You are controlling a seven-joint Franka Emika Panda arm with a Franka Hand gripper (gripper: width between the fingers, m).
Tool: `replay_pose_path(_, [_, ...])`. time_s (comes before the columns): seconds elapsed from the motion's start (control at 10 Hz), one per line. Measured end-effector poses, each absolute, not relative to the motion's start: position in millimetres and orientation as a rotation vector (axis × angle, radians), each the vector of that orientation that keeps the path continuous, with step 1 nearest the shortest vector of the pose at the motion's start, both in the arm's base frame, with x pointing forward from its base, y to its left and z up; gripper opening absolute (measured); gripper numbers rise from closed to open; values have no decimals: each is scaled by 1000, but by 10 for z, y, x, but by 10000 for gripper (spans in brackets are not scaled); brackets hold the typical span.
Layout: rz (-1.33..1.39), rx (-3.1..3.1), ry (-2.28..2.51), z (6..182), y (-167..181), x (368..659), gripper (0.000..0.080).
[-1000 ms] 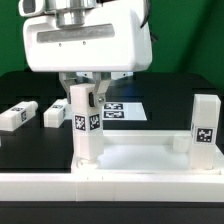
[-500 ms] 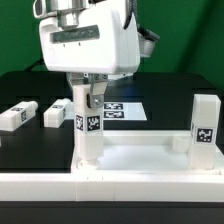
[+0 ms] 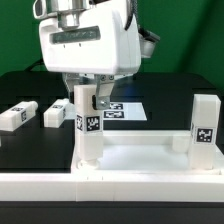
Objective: Assemble desk
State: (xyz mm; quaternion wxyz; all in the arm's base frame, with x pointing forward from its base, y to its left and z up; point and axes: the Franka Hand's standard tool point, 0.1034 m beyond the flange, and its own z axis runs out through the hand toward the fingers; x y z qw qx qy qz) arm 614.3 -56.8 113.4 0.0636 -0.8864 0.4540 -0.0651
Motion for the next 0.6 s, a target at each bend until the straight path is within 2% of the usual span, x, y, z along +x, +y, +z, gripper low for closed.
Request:
replay_pose_path(0.1, [-207, -2751, 1232, 1133, -565, 6143, 636])
replay_pose_path(0.6, [-242, -2984, 651, 1130, -497, 6152, 649])
